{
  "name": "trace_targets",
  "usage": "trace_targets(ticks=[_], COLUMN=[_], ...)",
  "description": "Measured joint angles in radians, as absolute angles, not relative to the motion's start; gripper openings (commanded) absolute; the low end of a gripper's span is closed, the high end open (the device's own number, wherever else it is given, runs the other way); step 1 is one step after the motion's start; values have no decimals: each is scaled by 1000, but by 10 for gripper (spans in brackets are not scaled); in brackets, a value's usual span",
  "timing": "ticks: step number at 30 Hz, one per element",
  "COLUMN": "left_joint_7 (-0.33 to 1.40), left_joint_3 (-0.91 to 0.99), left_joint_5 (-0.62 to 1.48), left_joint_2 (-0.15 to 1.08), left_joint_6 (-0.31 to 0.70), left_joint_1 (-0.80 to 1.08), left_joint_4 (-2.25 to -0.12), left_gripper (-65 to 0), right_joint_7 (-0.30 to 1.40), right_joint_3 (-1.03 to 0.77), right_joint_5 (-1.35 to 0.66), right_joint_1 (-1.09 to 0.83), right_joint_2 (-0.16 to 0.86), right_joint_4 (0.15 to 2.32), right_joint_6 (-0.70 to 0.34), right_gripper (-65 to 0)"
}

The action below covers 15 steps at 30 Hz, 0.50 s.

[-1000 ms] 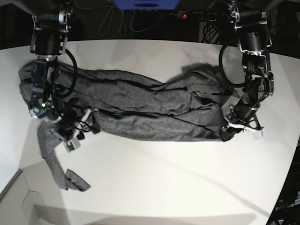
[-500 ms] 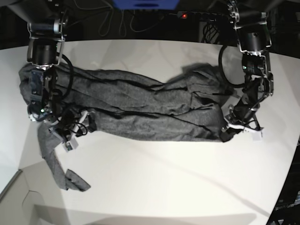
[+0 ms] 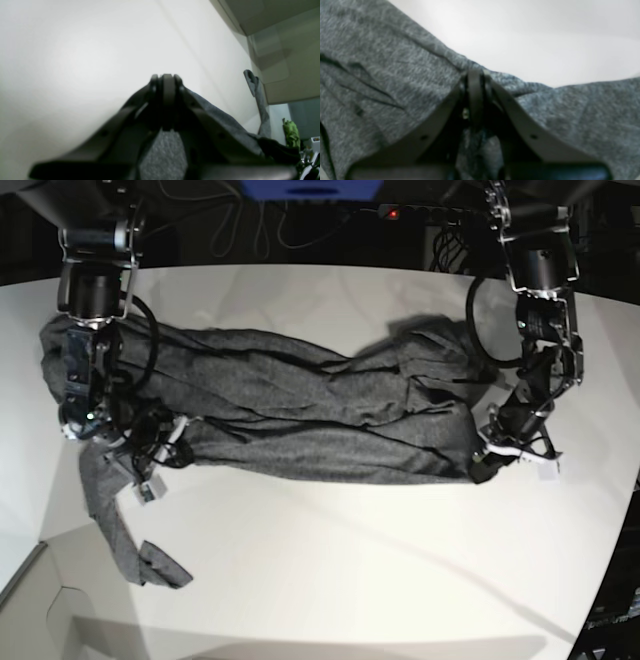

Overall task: Layout the t-shirt on the table in an organized manner, then fold the t-shirt properly
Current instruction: 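Grasp the shirt edge with the right gripper and hold it down, then lift the grey shirt with both grippers and pull it toward the robot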

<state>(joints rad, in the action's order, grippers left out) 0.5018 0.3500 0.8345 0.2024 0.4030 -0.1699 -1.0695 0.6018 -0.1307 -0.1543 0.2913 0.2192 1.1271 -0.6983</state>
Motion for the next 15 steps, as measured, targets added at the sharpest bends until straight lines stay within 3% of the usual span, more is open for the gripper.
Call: trace_targets(ticks=[9,15], left_joint_7=[508,498], left_joint_3=[345,218], left_joint_5=[832,833], left_joint_2=[204,210], left_joint_6=[395,400], left_joint_1=[-316,-456], left_joint_4=[-1080,-1010], left_gripper=[-649,-649], right_joint_7=[604,598], right_joint_3=[-133,-133], right_joint_5=[-153,-160], right_joint_1=[441,561], right_joint_2=[244,244], right_joint_4=[1131,1090], right_joint_6=[-698,-698], right_gripper=[-650,-650])
